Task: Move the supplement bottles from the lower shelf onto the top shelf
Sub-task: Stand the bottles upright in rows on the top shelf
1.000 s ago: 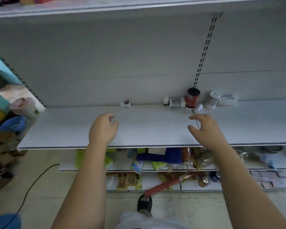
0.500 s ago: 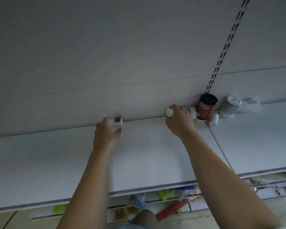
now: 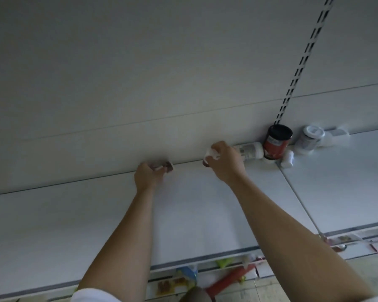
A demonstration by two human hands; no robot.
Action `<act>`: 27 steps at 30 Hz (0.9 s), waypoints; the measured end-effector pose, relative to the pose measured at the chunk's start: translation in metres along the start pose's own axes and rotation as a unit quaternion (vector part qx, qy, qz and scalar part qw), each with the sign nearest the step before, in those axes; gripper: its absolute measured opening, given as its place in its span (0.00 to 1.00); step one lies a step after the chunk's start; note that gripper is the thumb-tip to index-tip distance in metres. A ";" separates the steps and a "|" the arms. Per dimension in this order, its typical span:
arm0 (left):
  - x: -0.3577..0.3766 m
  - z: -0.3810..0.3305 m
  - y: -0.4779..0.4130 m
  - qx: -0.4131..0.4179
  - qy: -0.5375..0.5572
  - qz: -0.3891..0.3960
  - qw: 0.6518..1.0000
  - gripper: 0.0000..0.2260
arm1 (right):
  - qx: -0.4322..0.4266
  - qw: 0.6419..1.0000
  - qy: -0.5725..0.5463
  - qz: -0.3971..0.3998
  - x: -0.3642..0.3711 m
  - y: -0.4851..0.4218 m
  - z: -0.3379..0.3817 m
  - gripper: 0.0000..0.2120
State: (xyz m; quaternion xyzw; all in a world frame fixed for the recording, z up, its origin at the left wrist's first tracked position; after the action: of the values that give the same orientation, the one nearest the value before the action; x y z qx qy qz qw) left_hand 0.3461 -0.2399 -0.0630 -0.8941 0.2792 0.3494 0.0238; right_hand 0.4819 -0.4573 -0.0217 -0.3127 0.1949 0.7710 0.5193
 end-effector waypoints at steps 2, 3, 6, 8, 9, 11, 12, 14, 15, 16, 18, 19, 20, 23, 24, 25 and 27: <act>0.005 -0.005 0.013 0.018 0.002 0.015 1.000 0.14 | 0.040 0.993 -0.109 0.003 0.002 0.013 0.000 0.16; 0.008 -0.008 0.020 0.032 -0.005 0.028 0.999 0.16 | 0.056 0.988 -0.143 0.004 0.002 0.019 -0.001 0.14; 0.021 -0.016 0.036 0.069 -0.059 0.077 0.993 0.18 | 0.086 0.977 -0.194 0.000 -0.006 0.034 -0.010 0.11; 0.026 -0.023 0.045 0.097 -0.079 0.102 0.987 0.15 | 0.100 0.973 -0.206 -0.005 -0.016 0.041 -0.017 0.11; 0.025 -0.028 0.050 0.111 -0.063 0.110 0.986 0.15 | 0.103 0.969 -0.224 -0.005 -0.020 0.044 -0.019 0.11; 0.019 -0.035 0.064 0.125 0.012 0.126 0.984 0.14 | 0.117 0.954 -0.276 0.006 -0.028 0.051 -0.022 0.10; 0.014 -0.037 0.072 0.120 0.059 0.130 0.982 0.13 | 0.122 0.945 -0.303 0.018 -0.031 0.054 -0.022 0.10; 0.002 -0.041 0.090 0.097 0.167 0.131 0.972 0.13 | 0.122 0.926 -0.355 0.039 -0.040 0.060 -0.017 0.12; -0.003 -0.042 0.100 0.081 0.219 0.131 0.964 0.12 | 0.125 0.914 -0.383 0.048 -0.046 0.065 -0.012 0.12; -0.008 -0.045 0.111 0.063 0.269 0.130 0.952 0.08 | 0.125 0.903 -0.407 0.055 -0.054 0.070 -0.006 0.09; -0.014 -0.055 0.135 0.033 0.358 0.131 0.924 0.05 | 0.123 0.879 -0.455 0.075 -0.069 0.084 0.005 0.03; -0.017 -0.062 0.147 0.020 0.394 0.132 0.909 0.07 | 0.126 0.865 -0.478 0.085 -0.077 0.092 0.010 0.04; -0.020 -0.072 0.160 0.013 0.424 0.136 0.896 0.07 | 0.130 0.851 -0.501 0.092 -0.086 0.100 0.014 0.04; -0.027 -0.105 0.200 0.017 0.475 0.167 0.864 0.04 | 0.128 0.822 -0.546 0.100 -0.120 0.123 0.026 0.03; -0.028 -0.117 0.213 0.022 0.480 0.173 0.860 0.04 | 0.127 0.817 -0.554 0.098 -0.133 0.131 0.028 0.03; -0.031 -0.129 0.228 0.030 0.485 0.180 0.855 0.05 | 0.124 0.813 -0.562 0.093 -0.147 0.139 0.030 0.03; -0.033 -0.153 0.256 0.044 0.494 0.192 0.847 0.07 | 0.118 0.799 -0.584 0.081 -0.175 0.152 0.032 0.03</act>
State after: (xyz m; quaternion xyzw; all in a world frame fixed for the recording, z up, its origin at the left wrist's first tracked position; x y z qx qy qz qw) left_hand 0.2882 -0.4764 0.1128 -0.8753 0.4350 -0.1534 -0.1456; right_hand 0.3793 -0.6149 0.1178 0.2775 -0.0315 0.8176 0.5036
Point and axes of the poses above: each hand's wrist, its own y-axis away from the middle knuckle, its own x-axis out of the palm, z = x × y, the point moved 7 cm from there along -y, towards the middle knuckle
